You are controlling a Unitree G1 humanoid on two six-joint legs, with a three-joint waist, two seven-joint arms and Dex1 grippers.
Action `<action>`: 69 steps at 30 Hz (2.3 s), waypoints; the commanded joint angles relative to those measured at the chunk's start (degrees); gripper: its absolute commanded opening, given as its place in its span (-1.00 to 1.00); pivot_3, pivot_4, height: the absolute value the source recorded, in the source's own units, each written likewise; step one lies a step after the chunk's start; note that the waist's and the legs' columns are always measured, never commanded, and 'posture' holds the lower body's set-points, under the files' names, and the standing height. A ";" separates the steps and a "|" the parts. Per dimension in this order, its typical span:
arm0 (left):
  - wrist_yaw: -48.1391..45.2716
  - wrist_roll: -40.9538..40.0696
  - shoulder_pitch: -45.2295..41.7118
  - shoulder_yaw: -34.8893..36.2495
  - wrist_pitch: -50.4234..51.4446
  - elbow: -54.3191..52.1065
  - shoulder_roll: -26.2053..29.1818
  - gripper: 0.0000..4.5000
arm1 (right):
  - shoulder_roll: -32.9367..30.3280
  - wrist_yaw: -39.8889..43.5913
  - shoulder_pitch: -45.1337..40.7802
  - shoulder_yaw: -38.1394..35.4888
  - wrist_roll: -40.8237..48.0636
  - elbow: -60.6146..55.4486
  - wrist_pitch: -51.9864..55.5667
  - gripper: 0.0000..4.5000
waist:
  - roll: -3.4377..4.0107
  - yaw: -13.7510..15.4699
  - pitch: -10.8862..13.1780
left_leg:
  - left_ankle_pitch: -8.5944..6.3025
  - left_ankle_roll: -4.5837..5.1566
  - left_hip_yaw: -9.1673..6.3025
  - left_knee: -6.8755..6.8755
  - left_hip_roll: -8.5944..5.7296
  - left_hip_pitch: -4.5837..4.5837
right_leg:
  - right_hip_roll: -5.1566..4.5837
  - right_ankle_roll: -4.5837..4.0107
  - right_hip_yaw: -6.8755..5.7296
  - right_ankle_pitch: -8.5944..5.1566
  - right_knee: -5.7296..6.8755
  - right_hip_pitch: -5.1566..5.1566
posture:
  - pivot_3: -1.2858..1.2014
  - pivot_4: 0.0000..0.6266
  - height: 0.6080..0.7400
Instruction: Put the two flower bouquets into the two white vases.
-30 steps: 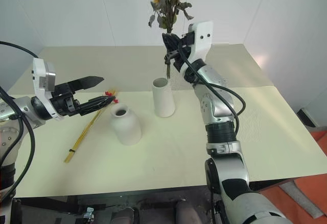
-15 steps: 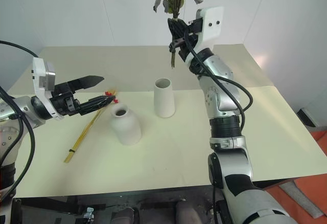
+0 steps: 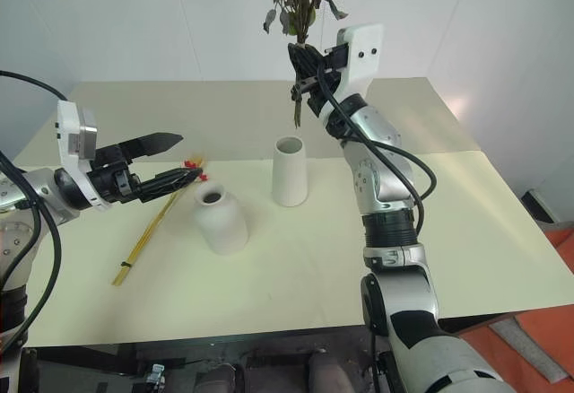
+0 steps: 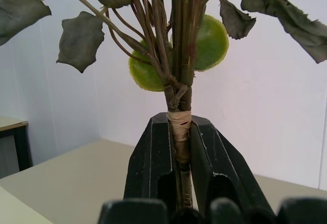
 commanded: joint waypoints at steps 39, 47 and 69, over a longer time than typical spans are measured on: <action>4.91 3.98 1.69 0.85 0.13 -1.12 1.13 1.00 | -4.38 4.63 24.70 5.01 3.51 -27.86 10.37 0.99 | 0.00 0.28 0.01 | 0.00 0.00 0.00 0.00 0.00 -0.01 | -0.01 0.01 0.00 -0.02 -0.01 0.00 | 0.03 -0.52 1.00; 16.67 9.62 -0.84 -1.72 10.71 1.28 2.53 1.00 | -17.14 15.62 29.69 5.30 9.71 -36.59 18.40 0.99 | -0.01 0.59 0.01 | 0.00 0.00 0.01 0.00 -0.01 0.03 | 0.00 0.02 0.00 -0.04 -0.02 0.01 | 0.03 -0.52 1.00; 28.10 19.93 -20.49 -19.73 41.73 21.87 -4.00 0.83 | -39.78 40.71 24.27 2.22 20.56 -36.69 26.32 1.00 | -0.08 1.77 0.05 | 0.00 -0.01 -0.02 0.00 -0.06 0.02 | -0.01 0.03 -0.02 -0.05 -0.07 0.02 | 0.03 -0.52 1.00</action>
